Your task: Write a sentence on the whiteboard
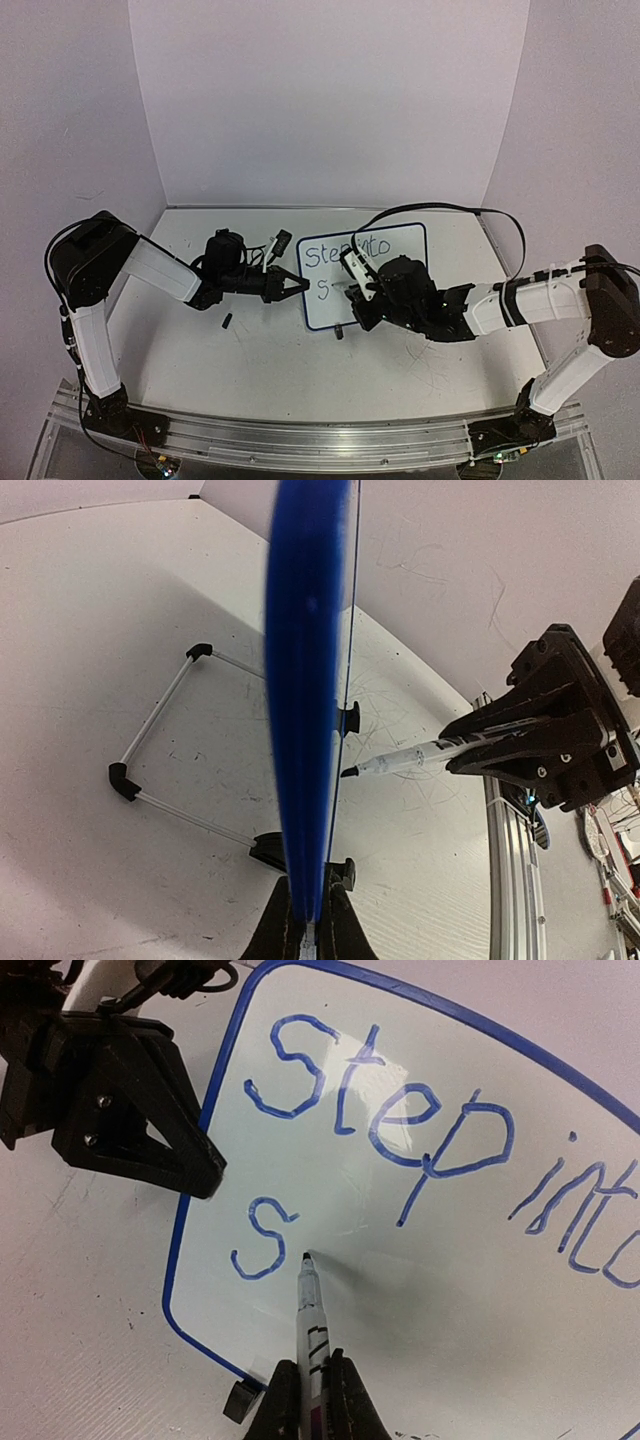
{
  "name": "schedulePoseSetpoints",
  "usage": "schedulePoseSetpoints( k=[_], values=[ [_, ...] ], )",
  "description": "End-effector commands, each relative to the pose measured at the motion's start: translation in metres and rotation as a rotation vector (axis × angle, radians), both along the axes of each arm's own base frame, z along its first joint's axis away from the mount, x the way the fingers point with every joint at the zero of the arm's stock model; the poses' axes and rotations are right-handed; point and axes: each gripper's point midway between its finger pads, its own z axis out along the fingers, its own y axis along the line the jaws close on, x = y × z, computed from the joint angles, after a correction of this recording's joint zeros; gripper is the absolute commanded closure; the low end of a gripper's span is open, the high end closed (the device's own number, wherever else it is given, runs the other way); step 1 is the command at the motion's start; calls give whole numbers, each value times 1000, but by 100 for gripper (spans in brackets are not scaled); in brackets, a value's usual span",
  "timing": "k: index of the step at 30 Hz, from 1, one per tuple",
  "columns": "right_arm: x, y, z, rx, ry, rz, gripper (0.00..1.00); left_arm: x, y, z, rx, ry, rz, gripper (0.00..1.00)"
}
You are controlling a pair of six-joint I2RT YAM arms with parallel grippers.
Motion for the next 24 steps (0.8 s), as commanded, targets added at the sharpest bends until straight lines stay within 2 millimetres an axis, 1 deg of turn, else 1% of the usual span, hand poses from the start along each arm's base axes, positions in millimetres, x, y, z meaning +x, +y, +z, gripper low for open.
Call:
schedulePoseSetpoints(
  k=[1, 13, 24],
  values=[
    [11, 4, 19, 46, -35, -41, 100, 14, 7, -16, 72, 10, 67, 100],
    [13, 9, 15, 44, -31, -37, 100, 13, 8, -17, 75, 9, 67, 100],
    [7, 4, 4, 17, 10, -32, 100, 13, 8, -17, 78, 8, 66, 100]
  ],
)
